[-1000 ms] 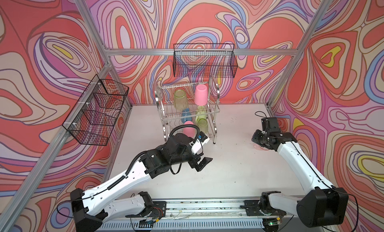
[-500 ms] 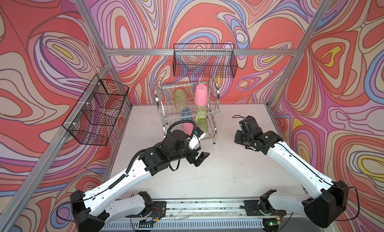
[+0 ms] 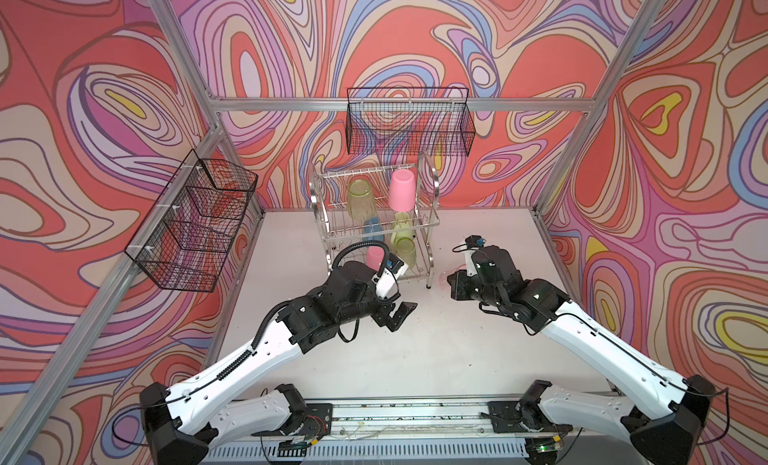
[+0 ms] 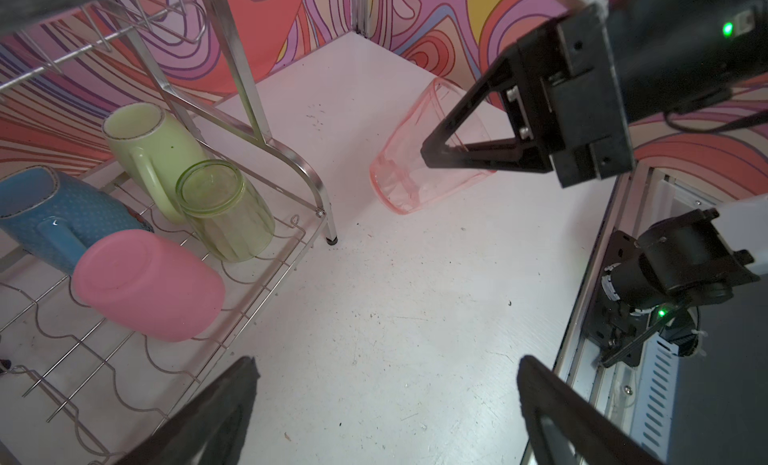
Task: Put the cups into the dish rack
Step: 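Lift the clear cup toward the left gripper near the rack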
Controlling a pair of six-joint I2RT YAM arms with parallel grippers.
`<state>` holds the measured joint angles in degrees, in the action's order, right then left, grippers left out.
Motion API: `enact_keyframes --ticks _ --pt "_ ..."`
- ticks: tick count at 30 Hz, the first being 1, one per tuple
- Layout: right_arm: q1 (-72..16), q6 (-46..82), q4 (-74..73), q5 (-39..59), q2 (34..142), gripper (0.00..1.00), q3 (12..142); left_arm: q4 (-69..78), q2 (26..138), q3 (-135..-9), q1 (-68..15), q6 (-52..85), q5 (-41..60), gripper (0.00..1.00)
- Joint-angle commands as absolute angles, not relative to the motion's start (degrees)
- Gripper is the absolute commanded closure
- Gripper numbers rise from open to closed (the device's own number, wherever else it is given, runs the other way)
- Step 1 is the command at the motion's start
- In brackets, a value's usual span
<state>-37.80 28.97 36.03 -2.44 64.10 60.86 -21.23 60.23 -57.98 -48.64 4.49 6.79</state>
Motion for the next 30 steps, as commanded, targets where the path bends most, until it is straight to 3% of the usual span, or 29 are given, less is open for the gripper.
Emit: enact_keyframes --ticks 1,20,30 --pt "-38.49 23.87 28.61 4.74 62.87 1.00 58.20 -18.18 58.60 -56.51 -48.34 8.41 4.75 0.00" --pt "-38.58 19.42 -7.03 22.49 58.90 1.00 38.85 -29.85 49.01 -48.87 -48.34 54.95 -10.81 0.03" --pt "-38.58 20.86 -20.34 26.29 61.20 1.00 35.59 -26.94 48.57 -45.34 -48.43 76.17 -11.80 0.02"
